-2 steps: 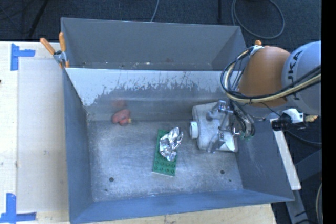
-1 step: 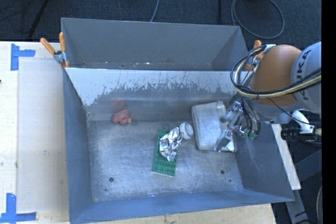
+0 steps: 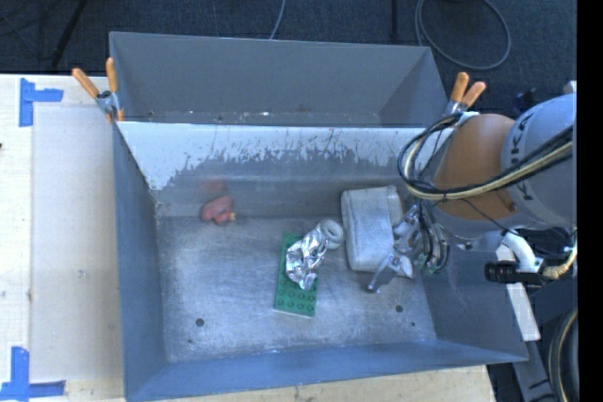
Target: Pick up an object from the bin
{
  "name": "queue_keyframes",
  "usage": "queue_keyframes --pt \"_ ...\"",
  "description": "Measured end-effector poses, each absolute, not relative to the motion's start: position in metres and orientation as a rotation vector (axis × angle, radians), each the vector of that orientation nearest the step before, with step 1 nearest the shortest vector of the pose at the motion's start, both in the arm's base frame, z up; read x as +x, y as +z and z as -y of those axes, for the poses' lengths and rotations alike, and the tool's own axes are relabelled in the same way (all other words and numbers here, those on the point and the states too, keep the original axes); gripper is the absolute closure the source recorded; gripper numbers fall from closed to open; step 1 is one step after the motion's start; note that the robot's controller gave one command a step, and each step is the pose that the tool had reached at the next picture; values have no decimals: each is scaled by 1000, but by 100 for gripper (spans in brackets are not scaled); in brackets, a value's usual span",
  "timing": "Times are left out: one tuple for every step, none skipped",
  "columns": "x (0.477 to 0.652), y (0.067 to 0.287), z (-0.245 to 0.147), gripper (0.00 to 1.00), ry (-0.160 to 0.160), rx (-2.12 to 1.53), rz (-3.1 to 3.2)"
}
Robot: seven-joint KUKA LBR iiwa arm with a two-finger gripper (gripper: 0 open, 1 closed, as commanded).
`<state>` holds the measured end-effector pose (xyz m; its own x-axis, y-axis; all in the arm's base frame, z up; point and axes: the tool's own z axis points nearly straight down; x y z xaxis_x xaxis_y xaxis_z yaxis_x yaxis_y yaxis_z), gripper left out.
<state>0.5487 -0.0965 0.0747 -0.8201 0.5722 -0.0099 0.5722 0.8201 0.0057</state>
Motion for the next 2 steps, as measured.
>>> queue_keyframes --pt "544 75 92 0 6 1180 -2895" --pt "542 76 94 100 0 1182 -2900"
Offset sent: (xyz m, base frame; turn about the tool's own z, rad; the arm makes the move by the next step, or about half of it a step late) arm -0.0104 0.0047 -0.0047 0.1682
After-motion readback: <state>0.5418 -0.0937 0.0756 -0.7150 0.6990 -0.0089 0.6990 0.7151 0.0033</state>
